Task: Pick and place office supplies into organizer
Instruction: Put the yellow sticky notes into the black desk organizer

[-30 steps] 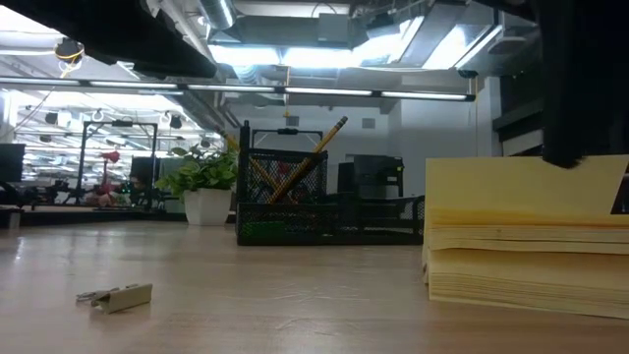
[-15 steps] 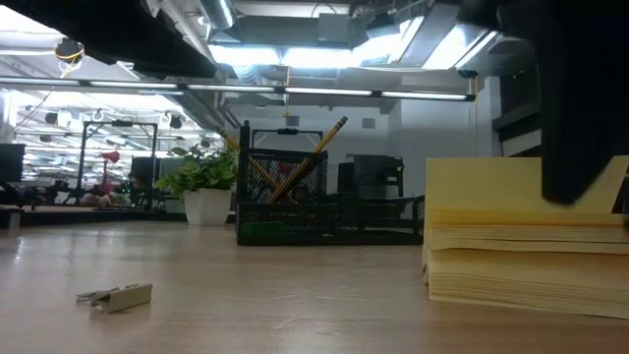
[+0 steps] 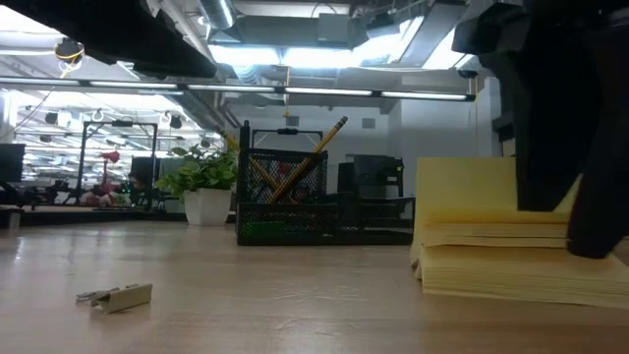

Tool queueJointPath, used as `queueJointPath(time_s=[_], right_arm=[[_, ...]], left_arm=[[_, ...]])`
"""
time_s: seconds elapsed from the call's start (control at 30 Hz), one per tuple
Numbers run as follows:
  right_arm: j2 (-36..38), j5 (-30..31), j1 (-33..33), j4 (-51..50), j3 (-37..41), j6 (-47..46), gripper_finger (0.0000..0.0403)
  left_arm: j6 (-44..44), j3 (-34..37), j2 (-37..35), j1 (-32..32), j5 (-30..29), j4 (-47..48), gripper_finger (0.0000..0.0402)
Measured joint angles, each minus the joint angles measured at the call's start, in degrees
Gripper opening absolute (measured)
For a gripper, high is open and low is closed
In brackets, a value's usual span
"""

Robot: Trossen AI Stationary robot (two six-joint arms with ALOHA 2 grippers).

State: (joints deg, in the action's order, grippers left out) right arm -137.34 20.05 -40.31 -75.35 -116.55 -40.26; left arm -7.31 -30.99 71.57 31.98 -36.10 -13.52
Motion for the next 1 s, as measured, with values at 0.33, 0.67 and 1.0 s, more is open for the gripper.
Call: queueJointPath(time_s=[0.33,0.67,1.0], right_arm=[[0.0,-0.1,0.0,-2.3,0.0,-0.1,0.0133],[0.0,-0.1,-0.2,-2.6,0.0,0.0,0.0133],[0.0,1.8,-1.2,-0.9,1.6,1.6,0.0133]], left_arm=[[0.0,0.0,0.0,0.0,0.0,0.0,0.0090],[0.0,0.0,0.0,0.0,0.0,0.0,0.0090],[0.0,0.0,0.0,0.0,0.0,0.0,0.0090]])
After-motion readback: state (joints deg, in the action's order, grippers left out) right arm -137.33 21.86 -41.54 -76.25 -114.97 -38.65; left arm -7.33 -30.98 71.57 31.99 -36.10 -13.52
